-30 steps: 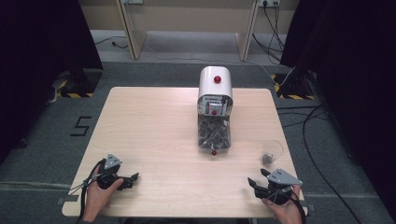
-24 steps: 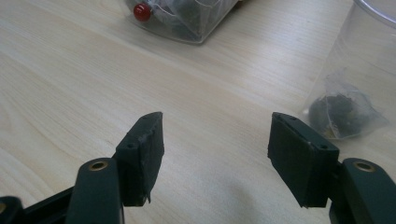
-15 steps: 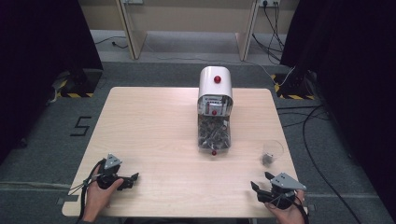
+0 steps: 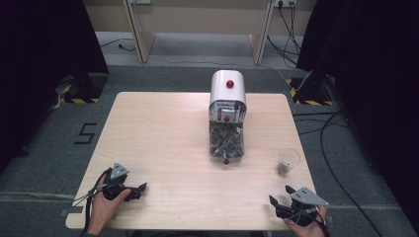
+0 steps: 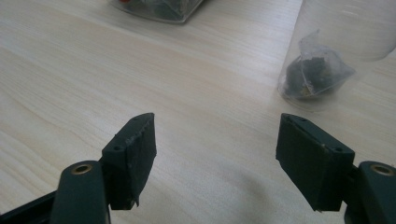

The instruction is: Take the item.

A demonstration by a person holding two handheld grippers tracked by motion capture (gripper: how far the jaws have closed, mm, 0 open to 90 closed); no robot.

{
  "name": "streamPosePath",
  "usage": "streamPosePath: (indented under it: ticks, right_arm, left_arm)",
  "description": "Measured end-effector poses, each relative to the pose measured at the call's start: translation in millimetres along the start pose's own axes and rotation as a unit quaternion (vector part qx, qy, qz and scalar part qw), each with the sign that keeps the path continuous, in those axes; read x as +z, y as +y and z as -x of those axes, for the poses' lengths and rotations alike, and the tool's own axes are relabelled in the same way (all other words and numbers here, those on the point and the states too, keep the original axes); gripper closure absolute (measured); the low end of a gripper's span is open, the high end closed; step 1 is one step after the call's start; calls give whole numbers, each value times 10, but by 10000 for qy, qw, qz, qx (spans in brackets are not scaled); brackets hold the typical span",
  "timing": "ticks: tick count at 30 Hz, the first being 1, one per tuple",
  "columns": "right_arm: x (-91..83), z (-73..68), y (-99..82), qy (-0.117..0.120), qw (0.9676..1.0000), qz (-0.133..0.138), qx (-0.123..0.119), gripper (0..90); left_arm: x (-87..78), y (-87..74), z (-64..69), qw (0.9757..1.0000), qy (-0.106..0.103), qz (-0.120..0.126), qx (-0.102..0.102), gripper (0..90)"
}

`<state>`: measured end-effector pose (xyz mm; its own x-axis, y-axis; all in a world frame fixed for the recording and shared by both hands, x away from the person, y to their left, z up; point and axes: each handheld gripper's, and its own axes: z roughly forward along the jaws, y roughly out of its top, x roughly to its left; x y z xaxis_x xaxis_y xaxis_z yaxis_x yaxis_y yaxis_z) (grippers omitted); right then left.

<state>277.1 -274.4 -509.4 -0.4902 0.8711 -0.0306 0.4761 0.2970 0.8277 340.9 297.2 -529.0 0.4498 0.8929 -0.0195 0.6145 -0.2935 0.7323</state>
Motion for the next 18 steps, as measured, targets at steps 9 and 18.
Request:
streamPosePath:
  ticks: [9,18]
  right_arm:
    - [-27,8,-68,-68,10000,-19,67,262]
    - [-65,14,-130,-147,9999,37,50,229]
  left_arm:
    - [0,0,0,10000,0,-1,1,0]
    - [0,0,0,10000,0,-1,1,0]
